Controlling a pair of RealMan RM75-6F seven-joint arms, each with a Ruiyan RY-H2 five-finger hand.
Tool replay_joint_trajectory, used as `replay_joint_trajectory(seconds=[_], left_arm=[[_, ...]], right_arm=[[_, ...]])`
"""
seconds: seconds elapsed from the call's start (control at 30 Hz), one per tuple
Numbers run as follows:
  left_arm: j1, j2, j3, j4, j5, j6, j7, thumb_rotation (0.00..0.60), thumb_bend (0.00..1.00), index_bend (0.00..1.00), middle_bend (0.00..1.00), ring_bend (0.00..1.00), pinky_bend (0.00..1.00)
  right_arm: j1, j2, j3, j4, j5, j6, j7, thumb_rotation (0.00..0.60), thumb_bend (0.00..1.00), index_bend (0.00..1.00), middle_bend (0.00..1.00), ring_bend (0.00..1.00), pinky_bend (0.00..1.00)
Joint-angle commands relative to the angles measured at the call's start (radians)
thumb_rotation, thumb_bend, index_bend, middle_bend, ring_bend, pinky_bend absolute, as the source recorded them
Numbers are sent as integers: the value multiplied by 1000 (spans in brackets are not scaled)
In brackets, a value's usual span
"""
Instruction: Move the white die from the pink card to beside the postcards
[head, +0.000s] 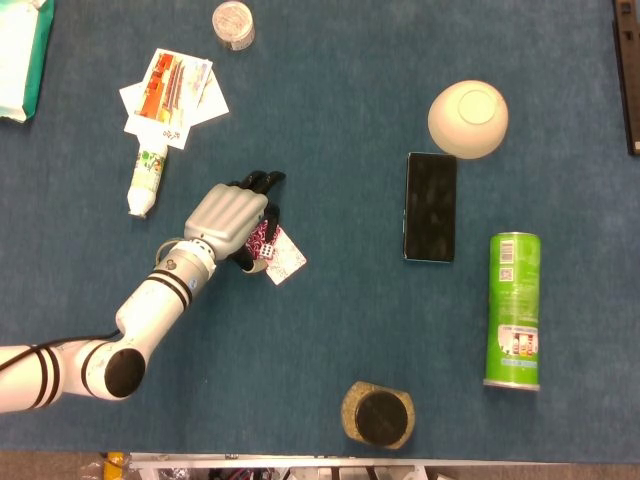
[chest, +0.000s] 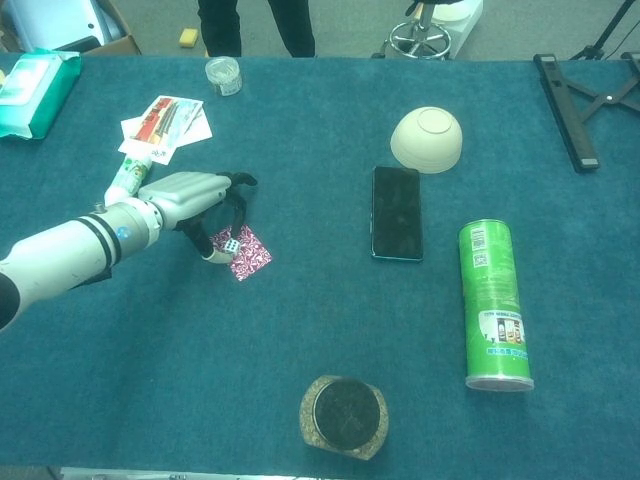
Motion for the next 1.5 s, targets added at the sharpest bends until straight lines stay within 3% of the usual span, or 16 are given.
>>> replay_joint_trajectory(seconds=[0.03, 0.2, 0.47, 0.97, 1.2, 1.5], left_arm=[[-2, -3, 0, 3, 0, -1, -2, 600, 173, 559, 44, 37, 184], [-7, -12, 0, 19, 2, -5, -7, 600, 174, 555, 40, 32, 182], [-9, -12, 8, 26, 2, -8, -8, 600, 267, 564, 40, 30, 182], [-5, 4, 13, 6, 12, 3, -20, 600, 295, 629, 39, 17, 175], [14, 51, 19, -61, 70, 67, -7, 600, 295, 640, 40, 17, 175], [66, 182, 26, -211, 155, 212, 42, 600, 295, 650, 42, 17, 175]], right_arm=[[-1, 1, 0, -1, 0, 1, 0, 600, 0, 553, 407, 432, 568], [-3, 3, 1, -2, 0, 4, 1, 600, 0, 553, 407, 432, 568], [-7, 6, 3, -2, -1, 9, 5, 600, 0, 553, 407, 432, 568], [-11, 4, 4, 3, 0, 13, 10, 600, 0, 553, 407, 432, 568], [-15, 9, 5, -5, -6, 22, 7, 600, 0, 553, 407, 432, 568], [-17, 12, 6, -13, -9, 28, 0, 600, 0, 553, 407, 432, 568]])
